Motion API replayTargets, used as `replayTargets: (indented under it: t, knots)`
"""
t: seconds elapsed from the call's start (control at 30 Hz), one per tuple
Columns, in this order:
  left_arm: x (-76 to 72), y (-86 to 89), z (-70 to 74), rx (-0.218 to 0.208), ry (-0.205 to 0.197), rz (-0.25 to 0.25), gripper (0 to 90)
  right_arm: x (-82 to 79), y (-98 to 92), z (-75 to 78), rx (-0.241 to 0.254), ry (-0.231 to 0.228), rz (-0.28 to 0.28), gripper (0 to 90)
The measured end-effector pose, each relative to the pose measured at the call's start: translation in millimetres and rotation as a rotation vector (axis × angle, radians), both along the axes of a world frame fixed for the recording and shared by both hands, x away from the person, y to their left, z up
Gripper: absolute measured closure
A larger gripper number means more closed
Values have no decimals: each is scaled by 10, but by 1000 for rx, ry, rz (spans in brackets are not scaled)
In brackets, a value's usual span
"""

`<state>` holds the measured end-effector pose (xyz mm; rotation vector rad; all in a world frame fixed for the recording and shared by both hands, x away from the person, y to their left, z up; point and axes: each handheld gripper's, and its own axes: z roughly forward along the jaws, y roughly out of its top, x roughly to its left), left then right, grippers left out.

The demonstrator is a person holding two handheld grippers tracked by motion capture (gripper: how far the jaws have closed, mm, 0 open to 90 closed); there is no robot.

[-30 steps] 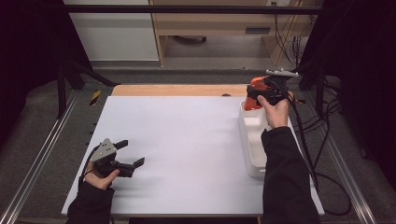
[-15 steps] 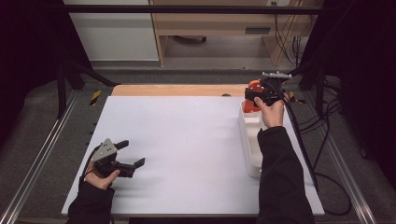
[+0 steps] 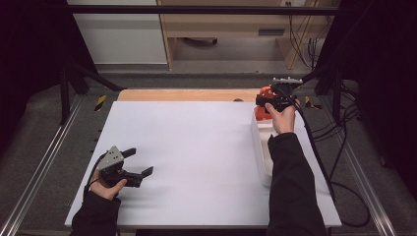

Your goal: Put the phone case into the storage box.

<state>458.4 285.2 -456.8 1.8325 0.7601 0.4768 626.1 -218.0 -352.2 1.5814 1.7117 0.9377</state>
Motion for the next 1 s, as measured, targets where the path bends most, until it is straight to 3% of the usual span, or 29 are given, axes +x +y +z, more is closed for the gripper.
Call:
replayTargets:
  t: [1.0]
  knots:
    - [6, -5, -8, 3, 5, -1, 0, 129, 0, -283, -8, 55, -30, 151]
